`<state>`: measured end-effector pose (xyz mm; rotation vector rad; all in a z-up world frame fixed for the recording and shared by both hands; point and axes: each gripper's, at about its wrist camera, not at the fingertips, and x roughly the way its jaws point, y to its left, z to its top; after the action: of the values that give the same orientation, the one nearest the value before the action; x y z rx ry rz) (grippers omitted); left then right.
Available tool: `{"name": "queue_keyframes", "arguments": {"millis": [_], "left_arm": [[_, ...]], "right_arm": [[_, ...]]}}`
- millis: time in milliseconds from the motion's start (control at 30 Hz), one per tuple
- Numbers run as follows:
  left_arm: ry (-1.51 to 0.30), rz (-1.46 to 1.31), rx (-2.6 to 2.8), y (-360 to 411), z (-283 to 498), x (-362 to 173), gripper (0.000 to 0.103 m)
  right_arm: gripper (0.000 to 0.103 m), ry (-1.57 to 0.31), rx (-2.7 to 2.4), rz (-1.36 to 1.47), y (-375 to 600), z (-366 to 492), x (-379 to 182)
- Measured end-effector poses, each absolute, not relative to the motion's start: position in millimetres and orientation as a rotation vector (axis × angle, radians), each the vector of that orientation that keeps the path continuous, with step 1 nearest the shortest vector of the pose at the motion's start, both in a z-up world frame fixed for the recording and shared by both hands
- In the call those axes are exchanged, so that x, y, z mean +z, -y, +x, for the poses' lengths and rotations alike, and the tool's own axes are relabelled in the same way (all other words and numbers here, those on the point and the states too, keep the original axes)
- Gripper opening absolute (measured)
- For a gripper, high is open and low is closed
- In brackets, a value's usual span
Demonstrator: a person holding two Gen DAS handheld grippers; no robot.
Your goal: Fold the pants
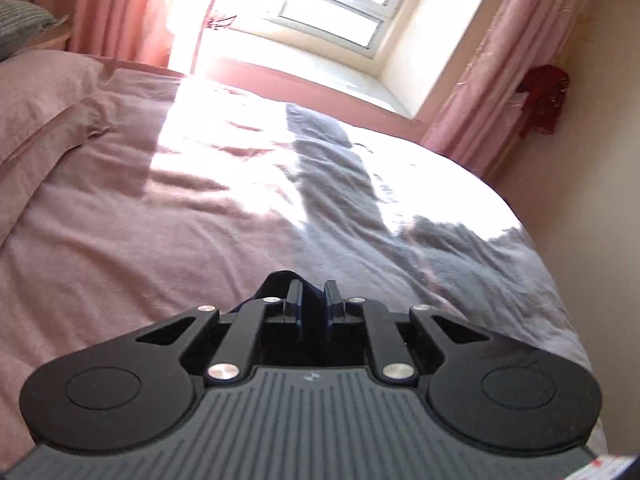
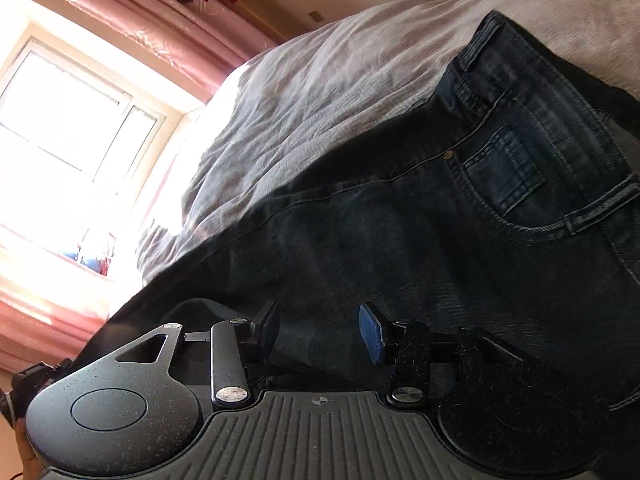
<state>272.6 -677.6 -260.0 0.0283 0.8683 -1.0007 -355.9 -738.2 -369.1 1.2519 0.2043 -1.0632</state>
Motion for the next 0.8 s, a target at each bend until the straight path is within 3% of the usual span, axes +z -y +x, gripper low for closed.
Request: {"name": "queue_keyframes", "arguments": {"millis": [67,100,367,533,567,600,633,800], "left_arm": [[-0.915,0.036,-0.969,650.6,273.3,-275.8,0.037],[-0.969,0.054,-0.955,628.3,273.7,-288.5,0.038],[-1.383,-0.026,-0.716,434.0,239.0,-400.0,0.038],[-1.393,-0.285,-0.599,412.6,248.8,-441.4,0.038],[-1.382,-0.317,-0.581,412.5,253.3,-444.4,0.033],[-1.362,-0.33,-0.56,413.5,256.7,-443.7,0.008],[-1.337,-0.321,-0.545,413.5,259.8,-440.9,0.001],[-1.119,-0.18,-0.599,401.4,262.7,-382.7,0.0]], "right_arm": [[0.042,-0.204,-1.074,1.253,729.5,-372.3,-365.6],[0.043,-0.217,-1.083,1.252,723.8,-381.8,-363.1],[0.052,-0.271,-1.298,1.29,659.4,-474.0,-355.5],[0.054,-0.208,-1.407,1.346,626.4,-516.1,-368.5],[0.056,-0.188,-1.427,1.35,621.7,-521.2,-371.3],[0.057,-0.179,-1.45,1.347,612.2,-527.8,-368.9],[0.058,-0.175,-1.463,1.345,608.0,-531.4,-369.9],[0.061,-0.095,-1.458,1.353,593.5,-544.1,-374.4]]}}
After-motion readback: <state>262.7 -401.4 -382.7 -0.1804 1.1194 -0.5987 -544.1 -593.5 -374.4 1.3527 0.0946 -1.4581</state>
